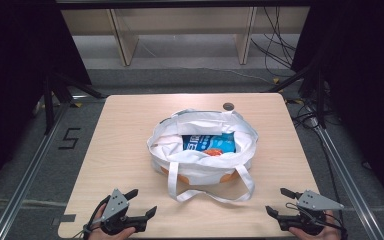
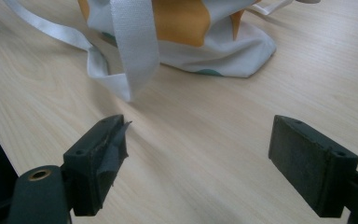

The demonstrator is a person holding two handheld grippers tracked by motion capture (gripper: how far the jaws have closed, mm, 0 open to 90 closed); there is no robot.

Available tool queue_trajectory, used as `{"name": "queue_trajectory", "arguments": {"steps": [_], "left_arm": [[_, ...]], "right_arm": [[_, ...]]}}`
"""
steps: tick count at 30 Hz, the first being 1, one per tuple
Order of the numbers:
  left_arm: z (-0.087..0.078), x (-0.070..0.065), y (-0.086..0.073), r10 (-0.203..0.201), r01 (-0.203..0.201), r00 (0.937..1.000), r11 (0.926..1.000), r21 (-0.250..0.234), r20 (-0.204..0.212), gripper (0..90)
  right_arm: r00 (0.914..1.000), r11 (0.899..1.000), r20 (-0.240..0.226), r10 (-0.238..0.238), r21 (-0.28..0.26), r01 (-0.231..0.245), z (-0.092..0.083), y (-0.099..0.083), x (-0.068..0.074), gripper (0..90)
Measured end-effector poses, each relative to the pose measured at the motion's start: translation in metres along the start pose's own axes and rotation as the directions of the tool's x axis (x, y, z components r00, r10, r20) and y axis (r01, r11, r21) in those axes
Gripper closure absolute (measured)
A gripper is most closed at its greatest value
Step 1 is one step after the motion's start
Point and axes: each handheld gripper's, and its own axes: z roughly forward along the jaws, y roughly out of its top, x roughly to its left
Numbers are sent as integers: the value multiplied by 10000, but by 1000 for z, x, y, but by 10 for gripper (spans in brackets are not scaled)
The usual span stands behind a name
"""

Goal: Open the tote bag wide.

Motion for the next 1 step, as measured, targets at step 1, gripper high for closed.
{"name": "queue_trajectory", "arguments": {"steps": [1], "left_arm": [[-1, 0, 0, 7, -6, 10000, 10000, 77, -93, 160]], "right_arm": [[9998, 9999, 121, -140, -19, 140, 0, 0, -1, 199]]}}
